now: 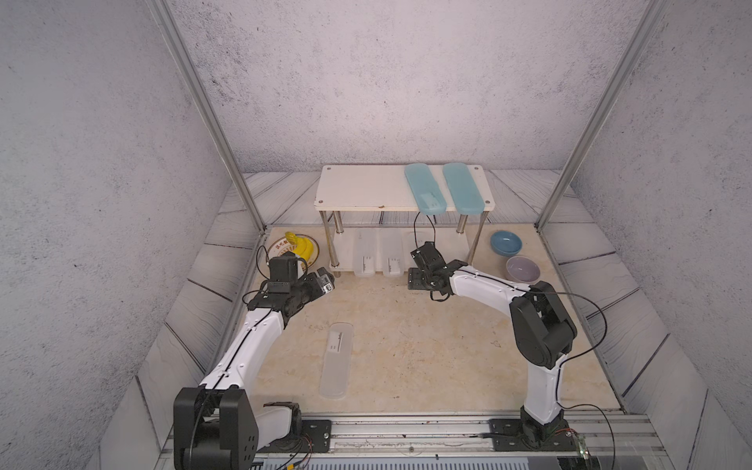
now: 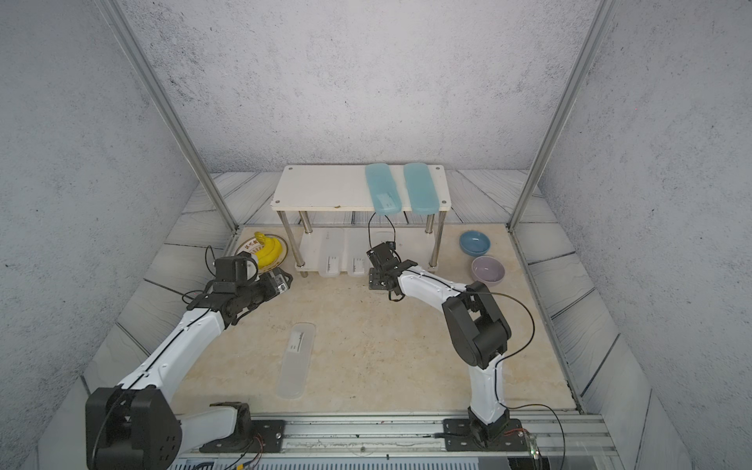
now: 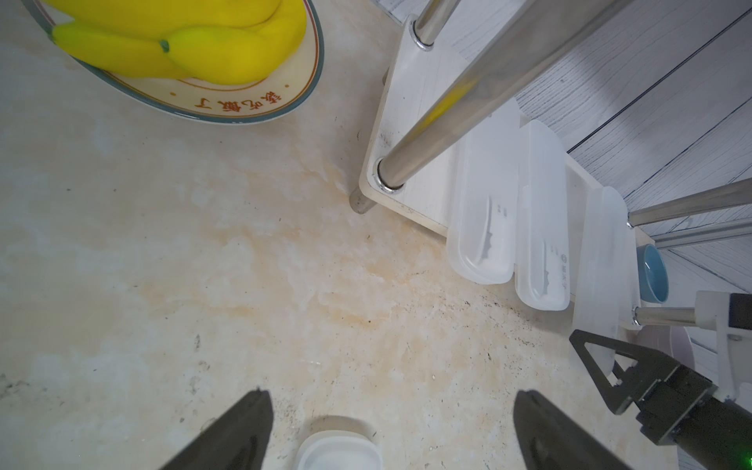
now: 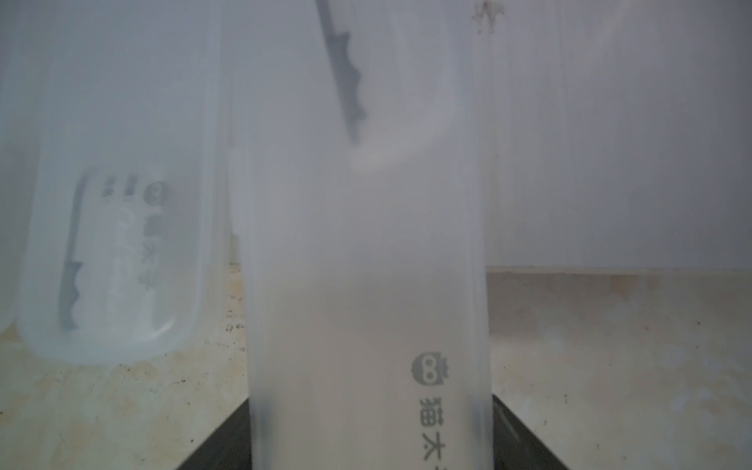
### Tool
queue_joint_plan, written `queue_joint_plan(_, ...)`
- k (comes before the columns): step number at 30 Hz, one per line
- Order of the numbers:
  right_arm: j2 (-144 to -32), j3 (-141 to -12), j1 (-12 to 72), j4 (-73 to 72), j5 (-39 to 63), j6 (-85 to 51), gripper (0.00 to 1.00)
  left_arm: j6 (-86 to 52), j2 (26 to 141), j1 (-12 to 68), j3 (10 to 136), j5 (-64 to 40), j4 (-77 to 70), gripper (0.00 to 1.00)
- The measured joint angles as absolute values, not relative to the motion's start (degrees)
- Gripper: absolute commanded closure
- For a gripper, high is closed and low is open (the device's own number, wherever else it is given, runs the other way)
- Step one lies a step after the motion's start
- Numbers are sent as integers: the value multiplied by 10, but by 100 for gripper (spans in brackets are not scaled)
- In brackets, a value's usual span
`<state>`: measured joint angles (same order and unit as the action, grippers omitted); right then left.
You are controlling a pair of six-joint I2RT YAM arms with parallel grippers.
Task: Place the pencil cases on the shelf according to color
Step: Place the pencil case on the shelf.
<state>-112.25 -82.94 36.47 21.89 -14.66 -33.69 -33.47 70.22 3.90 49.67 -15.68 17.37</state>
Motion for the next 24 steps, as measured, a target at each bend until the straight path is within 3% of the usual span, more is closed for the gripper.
queue_joint_plan(5,-1124,-840,365,236,-147,-334,0,-337,702,39,497,-163,173,1)
queue_joint_plan(24,-968,-726,367,286,-134,-347,2,-339,705,39,497,-168,169,1)
